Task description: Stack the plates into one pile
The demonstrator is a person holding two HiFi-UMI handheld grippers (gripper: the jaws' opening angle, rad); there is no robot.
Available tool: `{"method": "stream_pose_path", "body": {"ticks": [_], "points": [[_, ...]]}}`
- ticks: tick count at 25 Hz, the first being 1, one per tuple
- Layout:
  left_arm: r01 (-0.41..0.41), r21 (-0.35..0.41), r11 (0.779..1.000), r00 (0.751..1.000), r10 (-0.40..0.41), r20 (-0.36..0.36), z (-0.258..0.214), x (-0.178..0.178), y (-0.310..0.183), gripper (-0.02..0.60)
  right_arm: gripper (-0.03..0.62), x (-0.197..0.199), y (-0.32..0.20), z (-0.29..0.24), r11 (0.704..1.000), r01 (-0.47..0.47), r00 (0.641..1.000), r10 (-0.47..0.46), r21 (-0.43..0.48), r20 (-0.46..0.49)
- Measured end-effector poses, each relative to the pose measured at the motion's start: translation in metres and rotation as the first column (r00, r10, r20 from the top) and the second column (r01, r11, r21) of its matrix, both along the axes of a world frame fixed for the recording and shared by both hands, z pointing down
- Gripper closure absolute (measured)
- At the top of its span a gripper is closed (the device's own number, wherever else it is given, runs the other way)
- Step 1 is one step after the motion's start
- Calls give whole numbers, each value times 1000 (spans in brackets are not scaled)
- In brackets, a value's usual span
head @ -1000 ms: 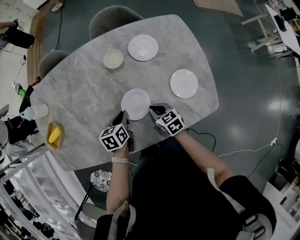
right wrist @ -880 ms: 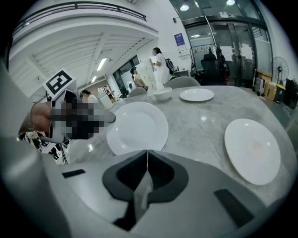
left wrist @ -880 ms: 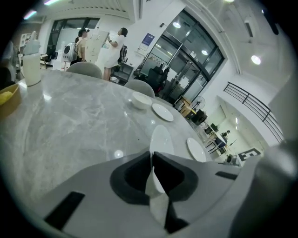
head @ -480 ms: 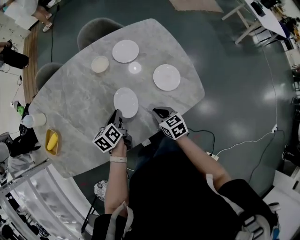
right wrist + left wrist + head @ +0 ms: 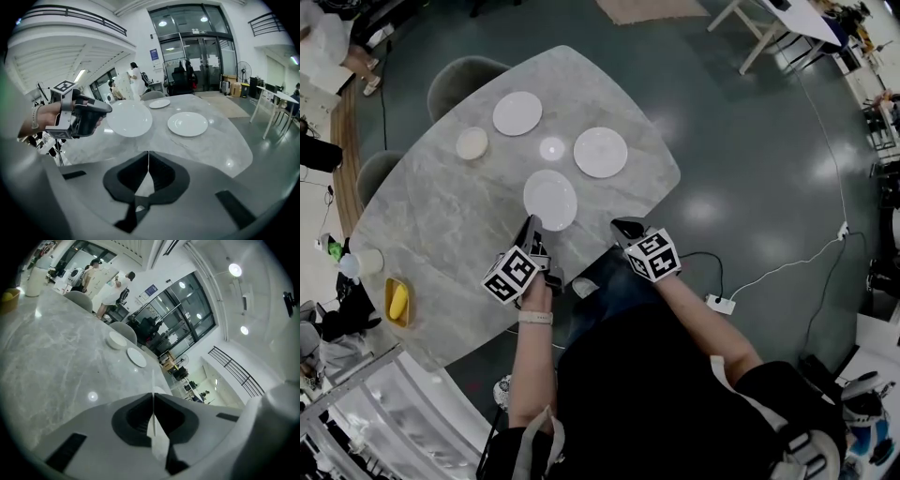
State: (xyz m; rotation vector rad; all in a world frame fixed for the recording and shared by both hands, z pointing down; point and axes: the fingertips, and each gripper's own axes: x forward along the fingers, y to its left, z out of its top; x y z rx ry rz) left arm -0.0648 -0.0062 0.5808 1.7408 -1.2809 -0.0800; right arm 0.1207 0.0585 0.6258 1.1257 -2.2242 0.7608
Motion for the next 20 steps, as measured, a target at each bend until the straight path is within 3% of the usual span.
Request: {"method": "stream_pose_path", "body": {"ticks": [9, 20], "points": [[-49, -40, 998, 996, 46, -71, 0, 71, -28, 565, 576, 60, -30, -7, 1000, -24, 1000, 24, 2, -1], [-43, -111, 993, 996, 34, -79, 19, 139, -82, 565, 576, 129, -87, 0, 999, -19, 1000, 19, -25, 16]]}}
